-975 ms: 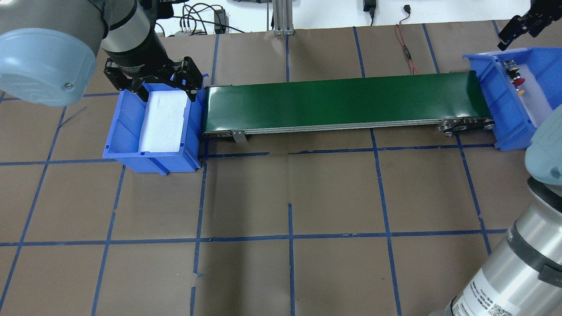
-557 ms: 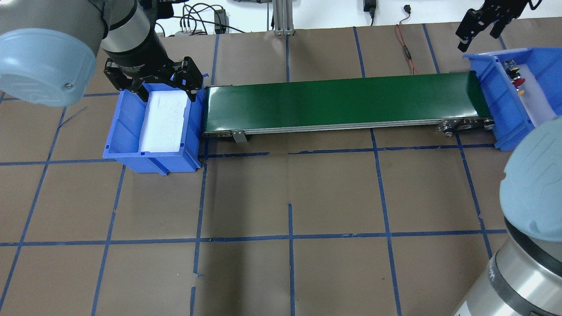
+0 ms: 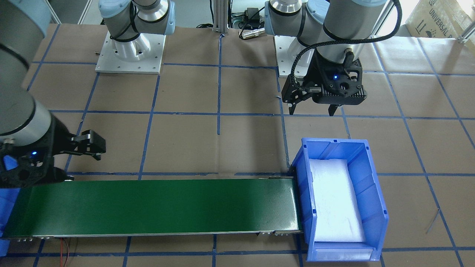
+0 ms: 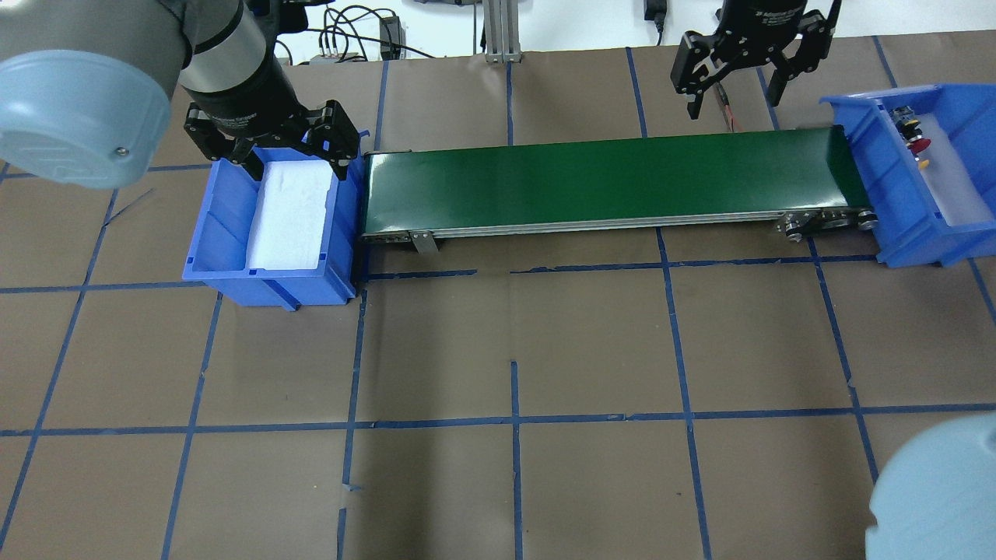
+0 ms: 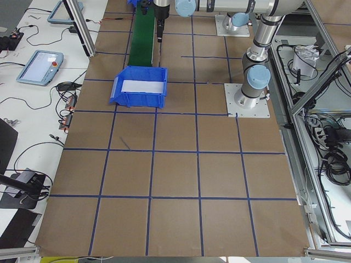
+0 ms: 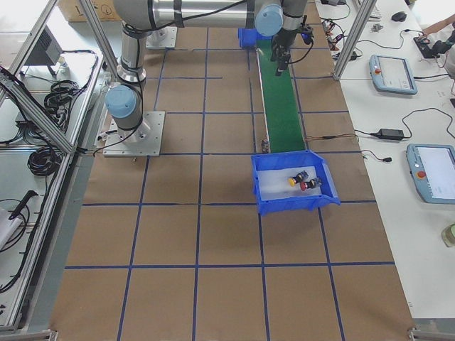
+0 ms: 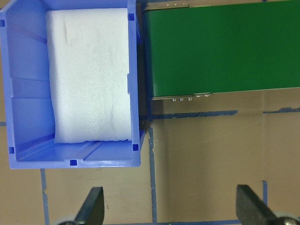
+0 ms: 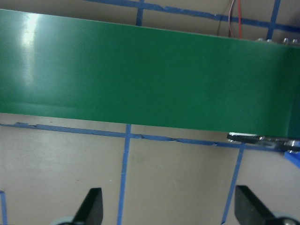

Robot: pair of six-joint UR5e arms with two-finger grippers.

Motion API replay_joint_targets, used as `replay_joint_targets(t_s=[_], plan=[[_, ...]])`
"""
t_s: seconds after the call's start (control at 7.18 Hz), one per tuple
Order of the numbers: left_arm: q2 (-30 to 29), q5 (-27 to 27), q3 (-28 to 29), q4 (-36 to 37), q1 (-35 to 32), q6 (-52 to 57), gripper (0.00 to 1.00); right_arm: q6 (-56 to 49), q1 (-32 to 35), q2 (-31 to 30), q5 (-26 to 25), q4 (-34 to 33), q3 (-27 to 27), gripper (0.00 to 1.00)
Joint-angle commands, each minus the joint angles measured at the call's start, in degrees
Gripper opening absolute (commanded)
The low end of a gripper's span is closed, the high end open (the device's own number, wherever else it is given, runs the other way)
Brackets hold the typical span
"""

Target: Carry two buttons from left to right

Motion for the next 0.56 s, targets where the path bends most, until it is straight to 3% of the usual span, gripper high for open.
replay_joint_targets(t_s=[0.0, 0.42], plan=[[0.0, 0.0, 0.0, 0.0, 0.0, 0.0, 1.0, 7.71, 2.11, -6.81, 0.55, -0.96, 5.0, 1.0], [0.0, 0.0, 0.0, 0.0, 0.0, 0.0, 1.0, 13.79, 2.2, -7.02, 0.99, -0.88, 5.99, 1.0]])
